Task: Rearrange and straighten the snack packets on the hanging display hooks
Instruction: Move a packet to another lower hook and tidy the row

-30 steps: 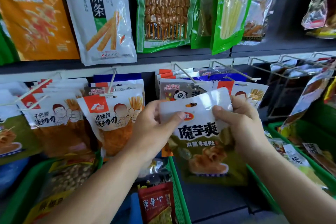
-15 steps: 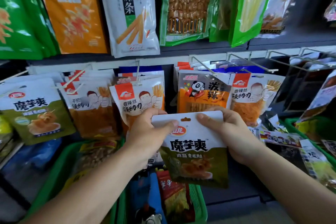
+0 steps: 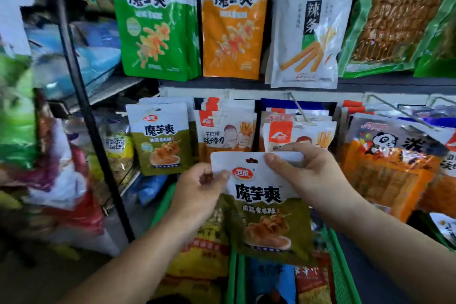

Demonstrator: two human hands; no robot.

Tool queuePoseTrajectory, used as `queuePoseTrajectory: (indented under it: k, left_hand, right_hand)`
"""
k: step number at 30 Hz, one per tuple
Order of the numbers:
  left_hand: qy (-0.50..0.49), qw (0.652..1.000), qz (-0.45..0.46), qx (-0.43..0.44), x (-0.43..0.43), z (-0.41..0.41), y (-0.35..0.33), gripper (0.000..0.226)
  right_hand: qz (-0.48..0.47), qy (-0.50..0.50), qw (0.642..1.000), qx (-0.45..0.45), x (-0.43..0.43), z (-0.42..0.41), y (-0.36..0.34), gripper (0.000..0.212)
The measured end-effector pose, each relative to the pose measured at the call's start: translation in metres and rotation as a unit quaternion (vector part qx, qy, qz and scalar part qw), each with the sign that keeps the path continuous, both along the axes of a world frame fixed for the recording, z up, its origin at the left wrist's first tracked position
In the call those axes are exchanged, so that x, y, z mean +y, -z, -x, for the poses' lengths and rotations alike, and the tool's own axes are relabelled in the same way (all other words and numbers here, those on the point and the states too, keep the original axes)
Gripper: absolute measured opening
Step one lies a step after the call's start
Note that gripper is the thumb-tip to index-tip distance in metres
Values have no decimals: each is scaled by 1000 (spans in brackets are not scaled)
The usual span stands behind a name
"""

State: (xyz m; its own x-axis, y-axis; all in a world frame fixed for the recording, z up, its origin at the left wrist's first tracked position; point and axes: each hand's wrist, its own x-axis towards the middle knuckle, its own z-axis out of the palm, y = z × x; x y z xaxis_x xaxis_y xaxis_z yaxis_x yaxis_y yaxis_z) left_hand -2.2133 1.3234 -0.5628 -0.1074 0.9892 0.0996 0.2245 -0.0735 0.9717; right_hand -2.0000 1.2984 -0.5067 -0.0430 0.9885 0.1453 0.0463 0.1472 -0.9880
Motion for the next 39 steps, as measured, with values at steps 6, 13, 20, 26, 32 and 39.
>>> queuePoseTrajectory:
  k: [6, 13, 20, 26, 32, 39]
  left_hand:
    - [-116, 993, -15, -30, 25, 68, -5, 27]
    - [-181, 978, -97, 18, 52, 126, -16, 29]
    - [-240, 957, -123, 102, 54, 160, -8, 53]
    - [-219, 950, -94, 200, 62, 172, -10, 63]
    - [-139, 948, -92, 270, 71, 173, -9, 68]
    - [-42, 950, -92, 296, 104, 163, 0, 65]
  right_hand:
    - [10, -43, 998, -39, 47, 76, -8, 15]
    - [-2, -34, 996, -80, 93, 166, -4, 18]
    - [2, -48, 995, -87, 120, 217, -16, 23]
    - [14, -44, 997, -53, 124, 247, -19, 18]
    - [50, -21, 997, -51, 146, 258, -16, 32]
    - [-41, 49, 983, -174, 169, 239, -10, 37]
